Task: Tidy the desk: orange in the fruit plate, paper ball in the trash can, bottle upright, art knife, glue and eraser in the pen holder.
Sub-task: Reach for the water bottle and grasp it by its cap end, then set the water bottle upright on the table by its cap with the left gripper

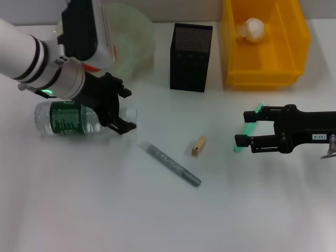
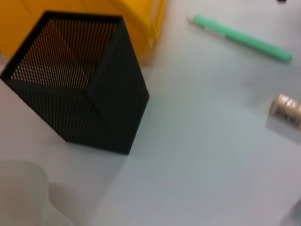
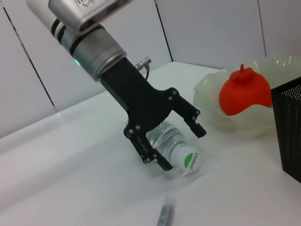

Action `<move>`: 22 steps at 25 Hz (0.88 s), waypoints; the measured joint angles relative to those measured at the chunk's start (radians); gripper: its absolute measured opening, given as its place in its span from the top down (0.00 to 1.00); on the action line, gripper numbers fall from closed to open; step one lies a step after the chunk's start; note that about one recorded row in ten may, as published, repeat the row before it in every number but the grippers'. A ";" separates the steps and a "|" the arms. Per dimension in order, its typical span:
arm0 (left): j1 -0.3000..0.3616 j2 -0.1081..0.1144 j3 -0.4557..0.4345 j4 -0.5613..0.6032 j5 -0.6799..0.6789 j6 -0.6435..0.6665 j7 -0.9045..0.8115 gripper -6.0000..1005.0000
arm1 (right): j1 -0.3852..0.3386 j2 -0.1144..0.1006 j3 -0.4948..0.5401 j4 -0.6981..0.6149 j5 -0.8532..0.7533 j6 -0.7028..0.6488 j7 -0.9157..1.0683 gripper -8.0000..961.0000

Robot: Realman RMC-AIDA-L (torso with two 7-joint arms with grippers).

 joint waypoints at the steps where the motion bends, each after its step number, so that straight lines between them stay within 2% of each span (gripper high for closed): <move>1: -0.002 0.000 0.019 0.001 0.012 -0.011 -0.009 0.16 | 0.000 0.000 0.000 0.000 0.000 0.000 0.000 0.20; 4: -0.005 -0.001 0.060 0.001 0.044 -0.040 -0.035 0.18 | -0.001 0.000 0.000 0.000 0.000 0.000 0.000 0.20; 13: -0.008 -0.002 0.089 -0.002 0.068 -0.049 -0.045 0.26 | -0.003 0.000 0.001 0.000 0.006 0.001 0.000 0.20; 22: -0.005 -0.003 0.083 0.012 0.043 -0.026 -0.046 0.50 | -0.003 0.000 0.001 0.000 0.008 0.001 0.000 0.20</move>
